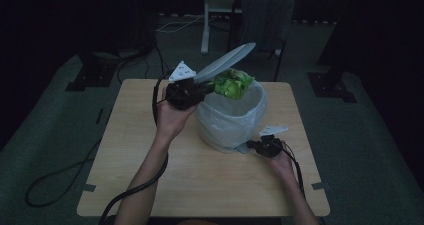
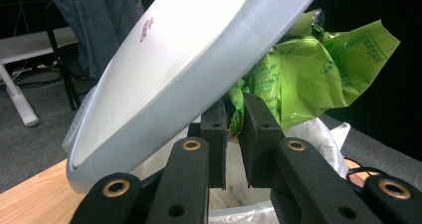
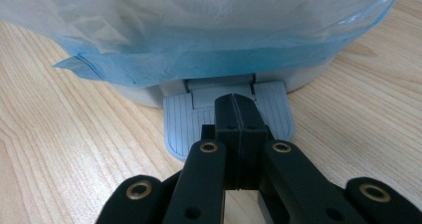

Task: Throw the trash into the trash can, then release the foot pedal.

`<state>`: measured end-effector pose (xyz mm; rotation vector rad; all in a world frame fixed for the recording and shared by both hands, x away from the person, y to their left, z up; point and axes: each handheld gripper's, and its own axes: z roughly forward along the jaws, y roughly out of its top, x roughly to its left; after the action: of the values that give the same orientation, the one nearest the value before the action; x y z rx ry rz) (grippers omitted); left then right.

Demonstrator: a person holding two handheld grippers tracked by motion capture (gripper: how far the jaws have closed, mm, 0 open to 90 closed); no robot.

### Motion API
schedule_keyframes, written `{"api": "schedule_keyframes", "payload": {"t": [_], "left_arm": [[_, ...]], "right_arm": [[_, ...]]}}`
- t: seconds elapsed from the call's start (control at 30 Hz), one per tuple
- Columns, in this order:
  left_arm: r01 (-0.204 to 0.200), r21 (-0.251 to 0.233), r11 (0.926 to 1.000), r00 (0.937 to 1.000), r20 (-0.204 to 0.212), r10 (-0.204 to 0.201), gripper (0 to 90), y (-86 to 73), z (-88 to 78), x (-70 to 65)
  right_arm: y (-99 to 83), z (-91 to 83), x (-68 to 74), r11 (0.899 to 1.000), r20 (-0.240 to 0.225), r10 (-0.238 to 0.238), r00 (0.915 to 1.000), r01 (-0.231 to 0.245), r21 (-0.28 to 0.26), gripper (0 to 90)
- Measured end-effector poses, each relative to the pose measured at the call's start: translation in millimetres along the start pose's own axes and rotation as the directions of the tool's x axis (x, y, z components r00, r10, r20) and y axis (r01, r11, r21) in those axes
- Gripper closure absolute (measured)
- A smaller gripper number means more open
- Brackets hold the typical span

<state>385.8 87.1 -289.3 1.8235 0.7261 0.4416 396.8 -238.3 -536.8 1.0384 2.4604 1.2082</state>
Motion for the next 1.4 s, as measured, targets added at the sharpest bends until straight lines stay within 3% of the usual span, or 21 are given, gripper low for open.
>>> {"api": "schedule_keyframes", "payload": {"t": [0.27,0.37,0.53,1.4], "left_arm": [[0.005,-0.004,1.0,1.0,-0.001,-0.005,81.4,-0.2,2.2,1.3],[0.013,-0.014,0.9998,0.9989,0.044,-0.012,70.6,-1.2,2.5,1.2],[-0.002,-0.011,0.9999,0.999,0.045,0.003,63.1,-0.8,1.3,0.3],[0.001,-0.042,0.9991,0.9995,0.03,0.001,60.3,-10.5,-14.2,1.7]], "right_arm": [[0.0,0.0,-0.1,1.0,-0.001,0.0,1.0,0.0,0.0,90.0],[0.0,0.0,0.1,1.0,0.0,-0.001,1.0,0.001,0.0,90.0],[0.0,0.0,-0.2,1.0,-0.002,-0.001,1.0,0.001,0.0,90.0],[0.1,0.0,-0.3,1.0,-0.002,-0.001,1.0,0.001,0.001,90.0]]}}
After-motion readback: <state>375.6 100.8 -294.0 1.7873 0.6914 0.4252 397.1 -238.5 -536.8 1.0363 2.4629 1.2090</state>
